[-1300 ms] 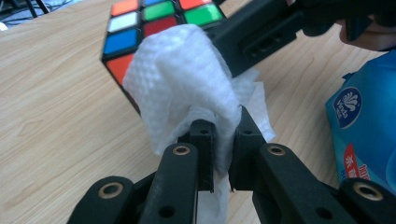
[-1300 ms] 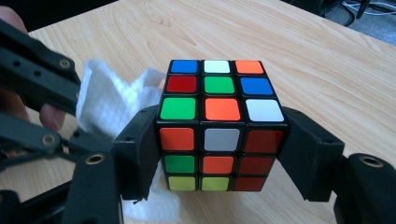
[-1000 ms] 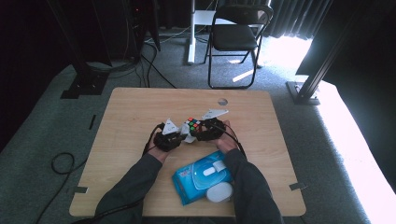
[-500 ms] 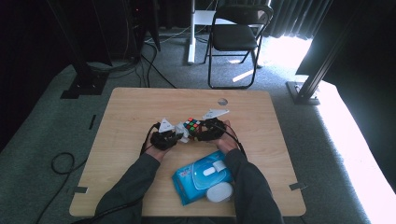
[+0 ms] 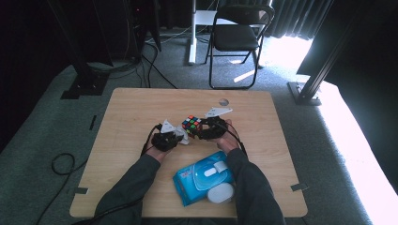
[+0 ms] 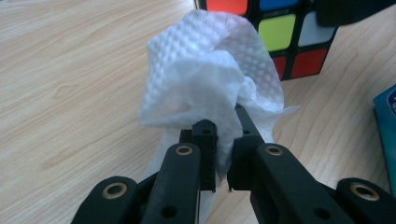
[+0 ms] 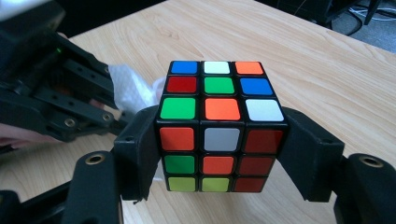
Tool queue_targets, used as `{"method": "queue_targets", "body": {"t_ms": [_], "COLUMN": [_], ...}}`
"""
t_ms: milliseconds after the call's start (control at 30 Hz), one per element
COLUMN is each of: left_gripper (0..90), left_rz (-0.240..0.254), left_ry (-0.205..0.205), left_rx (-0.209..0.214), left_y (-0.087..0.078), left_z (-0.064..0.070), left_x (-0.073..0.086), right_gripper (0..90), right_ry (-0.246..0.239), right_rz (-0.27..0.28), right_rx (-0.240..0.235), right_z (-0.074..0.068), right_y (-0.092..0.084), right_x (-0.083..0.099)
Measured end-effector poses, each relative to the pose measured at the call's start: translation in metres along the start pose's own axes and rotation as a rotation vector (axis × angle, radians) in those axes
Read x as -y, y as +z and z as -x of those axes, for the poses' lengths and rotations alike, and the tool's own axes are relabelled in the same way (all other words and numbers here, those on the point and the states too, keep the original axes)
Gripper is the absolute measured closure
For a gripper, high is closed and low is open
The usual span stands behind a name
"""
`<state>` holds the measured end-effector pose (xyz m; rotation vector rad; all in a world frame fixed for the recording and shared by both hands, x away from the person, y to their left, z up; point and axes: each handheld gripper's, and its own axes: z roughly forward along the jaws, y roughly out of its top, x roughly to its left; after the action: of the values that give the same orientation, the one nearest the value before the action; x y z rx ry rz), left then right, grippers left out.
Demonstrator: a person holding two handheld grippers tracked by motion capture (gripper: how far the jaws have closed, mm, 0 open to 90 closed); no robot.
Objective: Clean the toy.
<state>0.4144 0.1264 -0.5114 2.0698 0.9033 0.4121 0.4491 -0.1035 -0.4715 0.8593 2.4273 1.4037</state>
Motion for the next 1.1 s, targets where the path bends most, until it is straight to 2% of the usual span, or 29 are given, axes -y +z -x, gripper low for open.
{"method": "queue_targets", "body": {"t_ms": [167,300,467,800,1100], "left_gripper": [84.2,84.2,84.2,84.1,84.1], "left_rz": [0.000,-0.013,-0.009,-0.002,0.006], "left_ry": [0.004,0.028,0.033,0.058,0.092], "left_rx": [-0.001,-0.003,0.001,0.012,0.049], "left_y": [0.001,0.004,0.007,0.013,0.015], "left_z": [0.001,0.004,0.007,0.020,0.035], "left_x": [-0.002,-0.005,-0.010,-0.016,-0.017], "right_gripper": [34.4,34.4,34.4,34.4,34.4], "right_ry": [0.010,0.019,0.045,0.053,0.063], "right_rz": [0.015,0.023,0.047,0.063,0.062], "right_rx": [-0.003,-0.004,-0.008,-0.022,-0.022], "right_z": [0.000,0.001,0.002,-0.004,-0.004], "right_y": [0.000,0.000,-0.001,0.003,0.005], "right_x": [-0.002,-0.003,-0.004,-0.009,-0.009]}}
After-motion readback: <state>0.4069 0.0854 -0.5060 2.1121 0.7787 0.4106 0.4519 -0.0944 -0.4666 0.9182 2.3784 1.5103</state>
